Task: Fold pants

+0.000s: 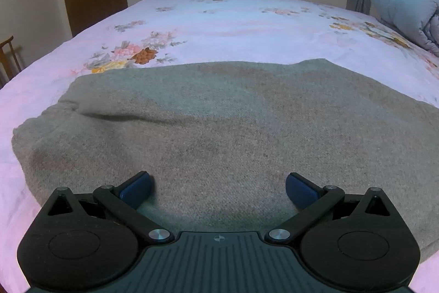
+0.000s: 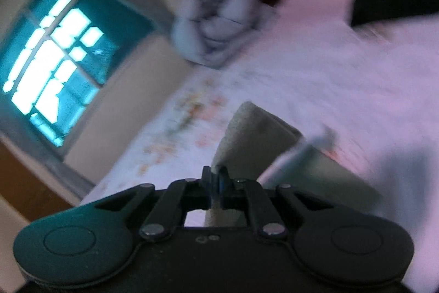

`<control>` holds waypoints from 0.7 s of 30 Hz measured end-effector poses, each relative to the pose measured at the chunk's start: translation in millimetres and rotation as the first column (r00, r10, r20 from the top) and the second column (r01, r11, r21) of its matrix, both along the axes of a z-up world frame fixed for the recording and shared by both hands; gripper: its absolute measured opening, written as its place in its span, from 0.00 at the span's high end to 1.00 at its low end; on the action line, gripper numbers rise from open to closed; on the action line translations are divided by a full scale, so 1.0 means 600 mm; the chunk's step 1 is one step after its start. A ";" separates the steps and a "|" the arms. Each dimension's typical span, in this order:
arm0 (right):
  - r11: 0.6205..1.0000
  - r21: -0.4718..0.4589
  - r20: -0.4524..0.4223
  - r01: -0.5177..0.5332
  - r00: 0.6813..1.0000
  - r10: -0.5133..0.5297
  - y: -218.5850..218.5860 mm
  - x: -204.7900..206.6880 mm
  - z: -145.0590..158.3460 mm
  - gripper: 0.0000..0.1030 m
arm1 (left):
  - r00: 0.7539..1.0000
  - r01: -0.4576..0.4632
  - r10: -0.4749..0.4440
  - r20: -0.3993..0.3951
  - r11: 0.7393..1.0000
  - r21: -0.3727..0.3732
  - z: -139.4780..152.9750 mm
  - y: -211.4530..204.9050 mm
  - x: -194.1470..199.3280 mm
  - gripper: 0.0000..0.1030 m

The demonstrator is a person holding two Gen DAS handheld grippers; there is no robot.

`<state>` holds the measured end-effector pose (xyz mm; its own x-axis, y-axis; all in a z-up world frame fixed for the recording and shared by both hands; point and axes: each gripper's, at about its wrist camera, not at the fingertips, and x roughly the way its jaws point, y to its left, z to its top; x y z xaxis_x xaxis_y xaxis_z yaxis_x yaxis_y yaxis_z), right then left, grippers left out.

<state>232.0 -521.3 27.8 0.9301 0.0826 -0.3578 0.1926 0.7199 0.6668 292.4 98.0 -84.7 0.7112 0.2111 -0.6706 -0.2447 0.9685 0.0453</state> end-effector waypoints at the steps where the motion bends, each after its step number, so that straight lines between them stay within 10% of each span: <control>1: 1.000 -0.002 0.024 -0.008 1.000 0.008 -0.001 -0.006 0.014 1.00 | 1.000 -0.001 0.001 -0.001 1.000 -0.001 0.000 0.000 0.001 0.00; 4: 1.000 0.025 0.042 0.015 0.999 -0.016 -0.021 -0.028 0.009 1.00 | 1.000 0.000 0.000 0.002 1.000 0.000 0.001 0.000 0.000 0.00; 11: 0.930 0.320 -0.213 0.181 0.970 -0.115 -0.105 -0.084 -0.228 1.00 | 1.000 0.002 -0.002 -0.003 1.000 0.005 0.001 -0.002 0.000 0.00; 21: 0.955 0.251 -0.150 0.160 0.981 -0.125 -0.109 -0.110 -0.206 0.83 | 1.000 0.000 0.000 0.002 1.000 0.009 0.000 -0.005 -0.001 0.00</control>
